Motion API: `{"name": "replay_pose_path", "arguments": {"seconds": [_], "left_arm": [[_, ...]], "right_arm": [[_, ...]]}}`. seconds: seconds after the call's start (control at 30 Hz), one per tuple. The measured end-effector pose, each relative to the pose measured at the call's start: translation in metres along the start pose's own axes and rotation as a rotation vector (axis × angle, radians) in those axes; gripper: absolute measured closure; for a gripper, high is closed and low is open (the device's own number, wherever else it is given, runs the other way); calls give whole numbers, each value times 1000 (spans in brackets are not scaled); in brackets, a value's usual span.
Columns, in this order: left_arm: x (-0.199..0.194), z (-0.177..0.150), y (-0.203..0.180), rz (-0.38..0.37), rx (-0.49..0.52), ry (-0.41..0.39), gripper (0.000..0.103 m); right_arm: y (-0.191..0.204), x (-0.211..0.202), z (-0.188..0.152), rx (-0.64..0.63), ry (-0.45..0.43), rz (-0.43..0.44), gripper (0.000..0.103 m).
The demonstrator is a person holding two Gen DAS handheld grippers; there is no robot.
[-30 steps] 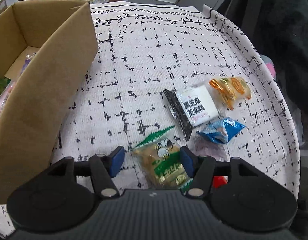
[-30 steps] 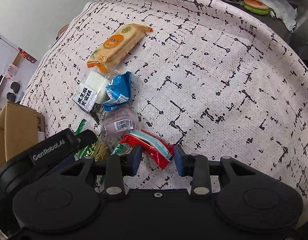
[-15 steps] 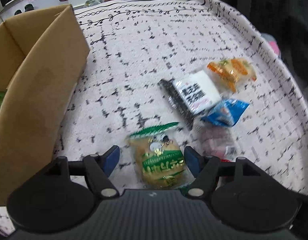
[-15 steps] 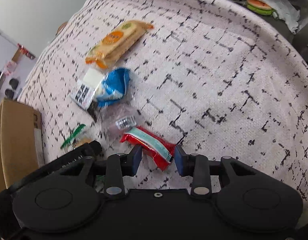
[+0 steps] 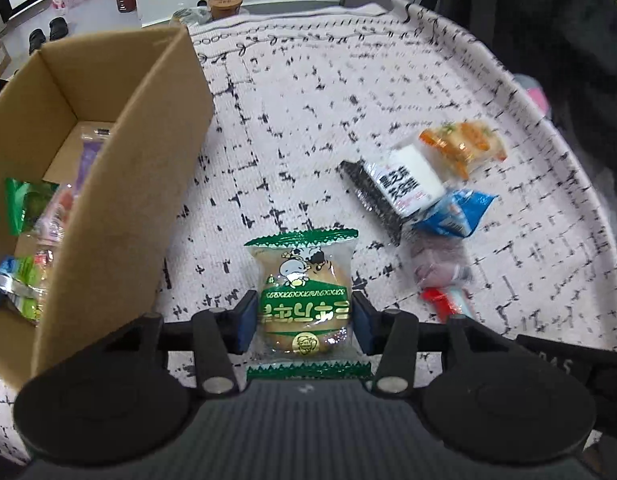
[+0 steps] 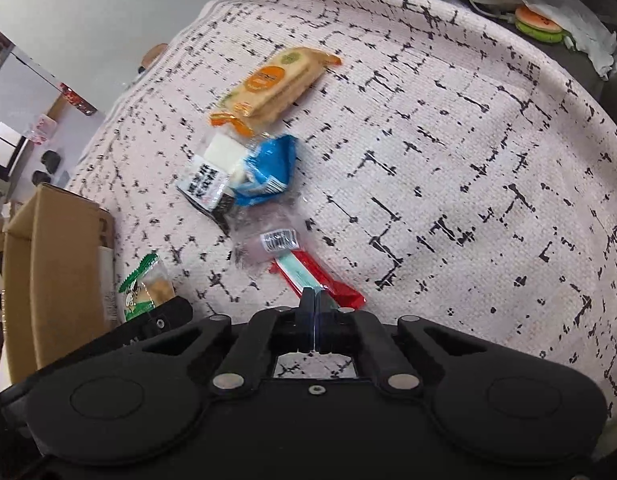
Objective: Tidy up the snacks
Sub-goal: 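Grasp the green-printed cake pack with the left tool while the right tool grasps the red stick snack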
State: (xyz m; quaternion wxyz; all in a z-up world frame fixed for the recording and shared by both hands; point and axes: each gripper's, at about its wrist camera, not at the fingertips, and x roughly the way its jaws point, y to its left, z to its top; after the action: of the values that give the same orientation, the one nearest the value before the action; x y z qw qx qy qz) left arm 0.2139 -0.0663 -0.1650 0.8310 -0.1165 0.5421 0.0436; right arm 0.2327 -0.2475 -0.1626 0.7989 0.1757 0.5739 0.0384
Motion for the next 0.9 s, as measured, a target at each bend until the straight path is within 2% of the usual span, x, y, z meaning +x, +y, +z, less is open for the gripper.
{"name": "replay_pose_path", "arguments": {"seconds": [0.1,0.17,0.2,0.23,0.3,0.47,0.57,0.7,0.77,0.9], "left_arm": [[-9,1,6,-11,-15,-4,55],[-14,1,11,-17,-25,-11,55],[-16,2,13,-20,-27,-14,55],[-18,2,15,-23,-29,-18,55],[-21,1,18,-31,-34,-25,55],[-23,-3,26,-45,-57,-21,55],[-21,-5,29,-46,-65,-16,55],[-18,-6,33,-51,-74,-7,55],[-17,-6,34,-61,-75,-4,55],[-15,-6,35,-69,-75,4,55]], "right_arm": [[-4,-3,1,33,-2,5,103],[-7,-4,3,66,1,10,99],[-8,-4,4,75,-5,2,91],[-9,-4,4,84,-8,-9,74],[-9,-3,5,96,-15,-18,61],[-6,5,8,86,-9,-43,57],[4,11,5,23,-8,-62,55],[20,17,0,-92,-46,-131,54],[27,20,-2,-134,-66,-159,49],[33,26,-4,-172,-64,-144,46]]}}
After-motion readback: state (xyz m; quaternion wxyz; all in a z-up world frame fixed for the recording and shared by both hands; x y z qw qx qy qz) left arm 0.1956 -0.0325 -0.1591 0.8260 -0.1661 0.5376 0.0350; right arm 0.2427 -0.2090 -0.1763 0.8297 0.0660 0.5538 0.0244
